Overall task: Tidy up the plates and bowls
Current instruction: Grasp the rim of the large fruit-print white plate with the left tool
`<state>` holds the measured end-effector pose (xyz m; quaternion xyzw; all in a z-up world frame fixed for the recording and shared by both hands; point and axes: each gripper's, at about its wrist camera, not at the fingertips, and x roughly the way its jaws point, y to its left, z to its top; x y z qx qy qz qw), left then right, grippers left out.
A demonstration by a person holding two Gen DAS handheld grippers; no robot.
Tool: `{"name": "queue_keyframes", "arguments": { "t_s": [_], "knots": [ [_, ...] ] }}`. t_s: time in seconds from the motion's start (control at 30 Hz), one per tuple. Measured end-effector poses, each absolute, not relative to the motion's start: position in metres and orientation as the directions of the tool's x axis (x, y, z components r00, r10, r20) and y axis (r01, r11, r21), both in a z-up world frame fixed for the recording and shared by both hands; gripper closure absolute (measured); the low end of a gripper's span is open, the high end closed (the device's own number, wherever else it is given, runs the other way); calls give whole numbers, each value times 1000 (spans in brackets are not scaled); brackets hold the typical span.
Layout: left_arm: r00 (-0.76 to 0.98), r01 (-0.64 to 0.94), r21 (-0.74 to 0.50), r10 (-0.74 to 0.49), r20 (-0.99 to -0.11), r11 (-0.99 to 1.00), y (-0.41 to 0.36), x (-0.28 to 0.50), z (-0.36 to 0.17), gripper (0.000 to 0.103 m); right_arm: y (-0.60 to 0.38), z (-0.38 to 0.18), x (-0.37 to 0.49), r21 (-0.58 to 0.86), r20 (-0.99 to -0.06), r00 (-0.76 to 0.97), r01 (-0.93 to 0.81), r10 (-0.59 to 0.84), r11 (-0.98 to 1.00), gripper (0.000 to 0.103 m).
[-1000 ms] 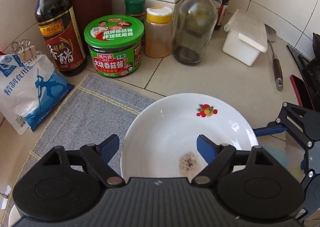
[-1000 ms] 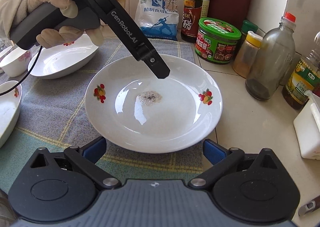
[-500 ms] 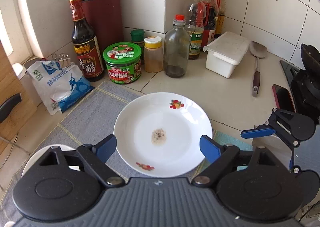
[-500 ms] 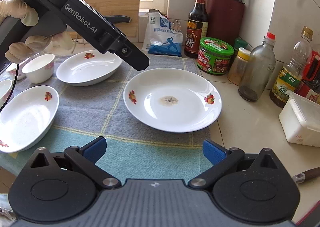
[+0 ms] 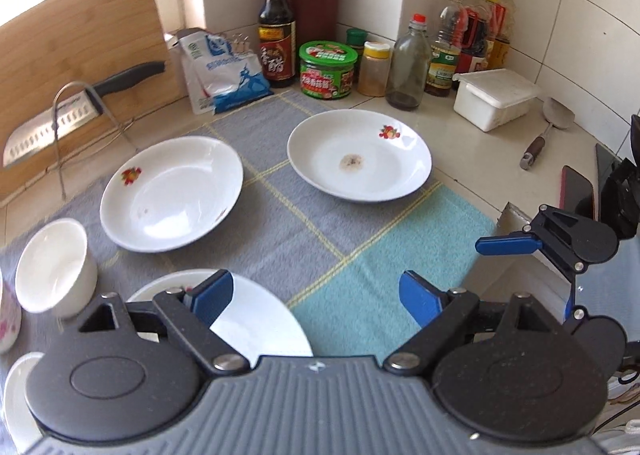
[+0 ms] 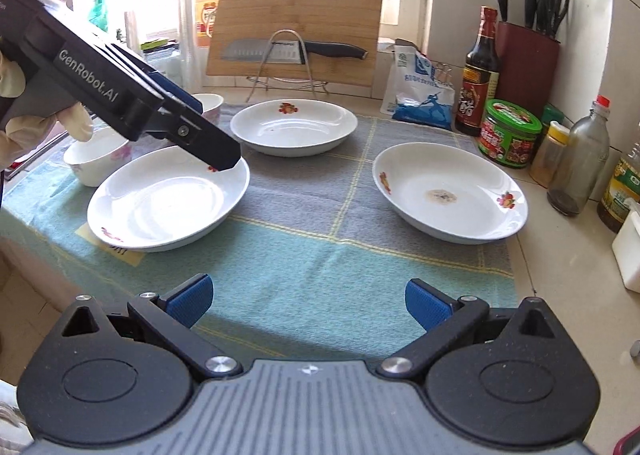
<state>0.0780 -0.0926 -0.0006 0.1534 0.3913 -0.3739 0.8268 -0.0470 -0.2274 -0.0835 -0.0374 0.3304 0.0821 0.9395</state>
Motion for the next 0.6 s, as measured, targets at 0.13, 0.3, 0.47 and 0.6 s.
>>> {"name": "queue_keyframes", "arguments": {
  "t_s": [0.13,0.3,0.47,0.6],
  "knots": [
    [431,685,-68,-479,-764,725,-64,62,-5,13,-213,-87,-41,11,-637,744,-252,201,968,0],
    [454,635,-75,-451,-769,769,-32,56,-6,13,-190,-93,-22,29,-646,716,-324,266,945,0],
    [465,607,-81,-435,-771,791,-7,63,-4,13,-169,-105,-1,42,-661,687,-367,301,929,0],
    [469,593,-80,-425,-774,801,9,72,-4,13,-154,-116,16,23,-688,655,-409,311,912,0]
  ]
}}
